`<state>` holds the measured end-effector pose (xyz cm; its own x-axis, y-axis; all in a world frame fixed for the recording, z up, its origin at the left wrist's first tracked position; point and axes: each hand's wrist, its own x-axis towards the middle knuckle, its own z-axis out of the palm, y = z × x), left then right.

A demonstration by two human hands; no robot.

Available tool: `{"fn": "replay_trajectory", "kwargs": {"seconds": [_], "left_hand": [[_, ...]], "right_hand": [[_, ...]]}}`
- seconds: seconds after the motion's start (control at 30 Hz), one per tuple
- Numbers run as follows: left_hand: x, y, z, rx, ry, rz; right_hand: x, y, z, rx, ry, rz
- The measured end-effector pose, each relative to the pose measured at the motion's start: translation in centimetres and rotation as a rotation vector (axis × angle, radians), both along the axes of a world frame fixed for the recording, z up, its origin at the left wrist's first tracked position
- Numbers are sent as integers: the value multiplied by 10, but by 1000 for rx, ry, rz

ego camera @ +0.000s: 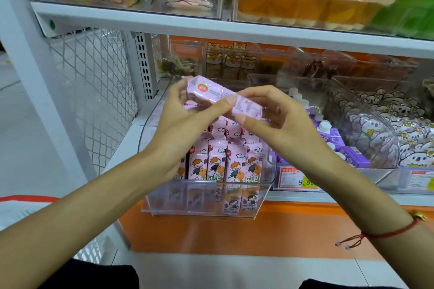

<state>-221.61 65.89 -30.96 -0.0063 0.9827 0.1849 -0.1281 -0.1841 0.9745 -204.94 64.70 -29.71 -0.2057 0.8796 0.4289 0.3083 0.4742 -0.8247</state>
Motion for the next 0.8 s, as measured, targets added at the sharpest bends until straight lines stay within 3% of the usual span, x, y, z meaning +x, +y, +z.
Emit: {"fn": "replay_trajectory", "kwargs": {"seconds": [0.07,0.2,0.3,0.37,0.43,0.57,0.8], "left_hand": [[-6,1,6,64,91,53],[-7,-5,9,171,218,-93],[-5,-6,7,260,340,-53],[-8,2,10,338,393,58],[-11,19,13,390,437,179],[-2,68,11,432,643,225],[26,126,-8,517,991,164]], "right_hand": [[7,6,2,-82,81,10],[21,16,4,-289,359,12],[27,20,4,-310,462,-86],[30,23,0,-241,334,-241],[32,24,-6,-158,76,-394],[28,21,-23,-113,-369,-416],[28,15,-30,13,-460,-420]]}}
